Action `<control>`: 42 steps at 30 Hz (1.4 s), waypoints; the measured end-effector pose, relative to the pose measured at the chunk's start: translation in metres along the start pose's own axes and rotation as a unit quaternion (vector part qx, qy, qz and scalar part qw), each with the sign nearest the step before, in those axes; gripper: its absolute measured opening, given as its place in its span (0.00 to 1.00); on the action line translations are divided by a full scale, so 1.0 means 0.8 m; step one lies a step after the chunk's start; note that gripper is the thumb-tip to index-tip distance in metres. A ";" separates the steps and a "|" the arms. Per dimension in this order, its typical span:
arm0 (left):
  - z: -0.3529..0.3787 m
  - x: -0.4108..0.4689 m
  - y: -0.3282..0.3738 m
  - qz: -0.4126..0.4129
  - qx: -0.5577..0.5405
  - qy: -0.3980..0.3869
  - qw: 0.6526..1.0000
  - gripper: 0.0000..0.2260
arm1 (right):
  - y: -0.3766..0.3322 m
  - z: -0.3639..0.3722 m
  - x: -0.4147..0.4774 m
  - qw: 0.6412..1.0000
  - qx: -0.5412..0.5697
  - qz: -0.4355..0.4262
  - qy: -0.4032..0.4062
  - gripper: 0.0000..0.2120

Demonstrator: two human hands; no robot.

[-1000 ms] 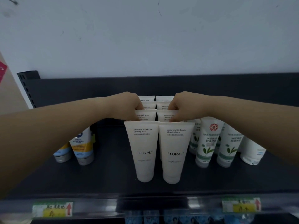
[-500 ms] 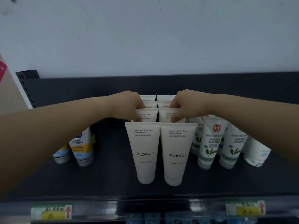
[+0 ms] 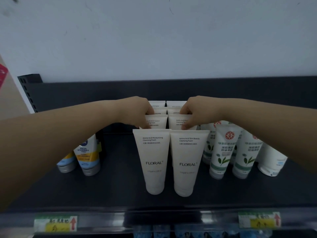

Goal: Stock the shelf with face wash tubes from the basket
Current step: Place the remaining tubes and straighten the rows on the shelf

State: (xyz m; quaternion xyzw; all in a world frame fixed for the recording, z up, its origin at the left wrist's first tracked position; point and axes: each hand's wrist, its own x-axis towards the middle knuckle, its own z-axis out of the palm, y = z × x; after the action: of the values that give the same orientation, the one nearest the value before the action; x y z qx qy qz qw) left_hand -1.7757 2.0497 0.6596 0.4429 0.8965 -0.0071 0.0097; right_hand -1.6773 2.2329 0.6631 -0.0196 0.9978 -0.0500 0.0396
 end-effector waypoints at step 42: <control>0.010 -0.081 0.055 0.015 0.005 0.005 1.000 0.16 | -0.056 0.021 -0.080 1.000 0.003 0.004 0.018 0.08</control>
State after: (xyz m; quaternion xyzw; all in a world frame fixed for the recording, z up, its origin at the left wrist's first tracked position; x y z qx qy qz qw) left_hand -1.7012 2.0244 0.6531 0.4567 0.8896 -0.0093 0.0032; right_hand -1.6104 2.1896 0.6556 -0.0148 0.9982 -0.0533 0.0215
